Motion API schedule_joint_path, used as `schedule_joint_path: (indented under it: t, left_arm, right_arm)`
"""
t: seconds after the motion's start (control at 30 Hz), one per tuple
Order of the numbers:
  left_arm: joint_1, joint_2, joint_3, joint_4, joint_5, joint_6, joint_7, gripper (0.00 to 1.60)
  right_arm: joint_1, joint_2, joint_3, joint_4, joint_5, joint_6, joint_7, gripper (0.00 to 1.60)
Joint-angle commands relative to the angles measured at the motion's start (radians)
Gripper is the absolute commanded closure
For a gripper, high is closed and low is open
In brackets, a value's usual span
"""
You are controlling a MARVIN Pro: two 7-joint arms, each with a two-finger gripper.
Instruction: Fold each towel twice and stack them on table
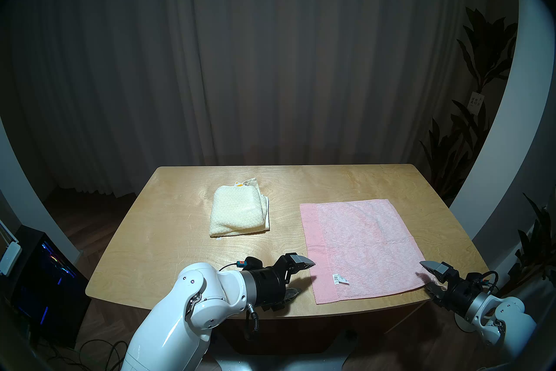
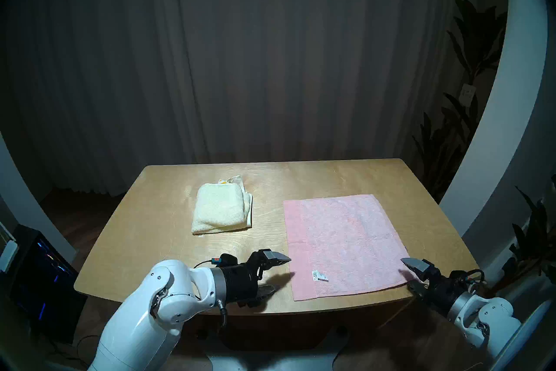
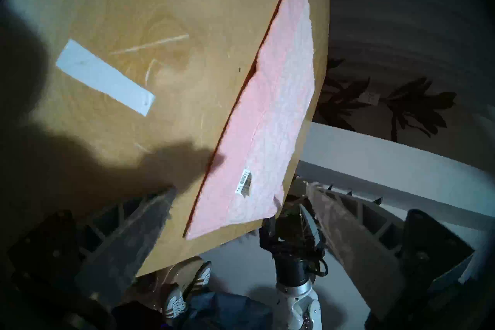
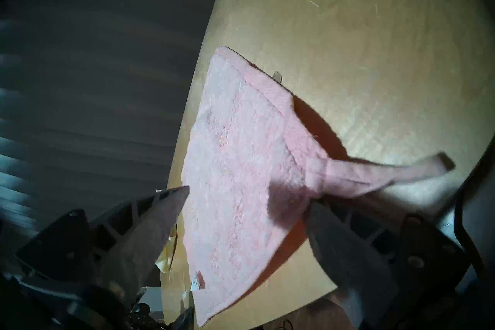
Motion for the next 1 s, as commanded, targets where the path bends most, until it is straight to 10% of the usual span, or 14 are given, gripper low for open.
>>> schedule_joint_path:
  t: [0.0, 0.97]
  left_arm:
    - [-0.088, -0.004, 0.035, 0.015, 0.008, 0.043, 0.025, 0.0]
    - [-0.216, -0.039, 0.088, 0.122, -0.051, 0.144, 0.106, 0.0]
  right_arm:
    - [0.034, 0.009, -0.018, 0.047, 0.002, 0.001, -0.002, 0.0]
    - [0.104, -0.019, -0.05, 0.11, 0.013, -0.018, 0.029, 0.0]
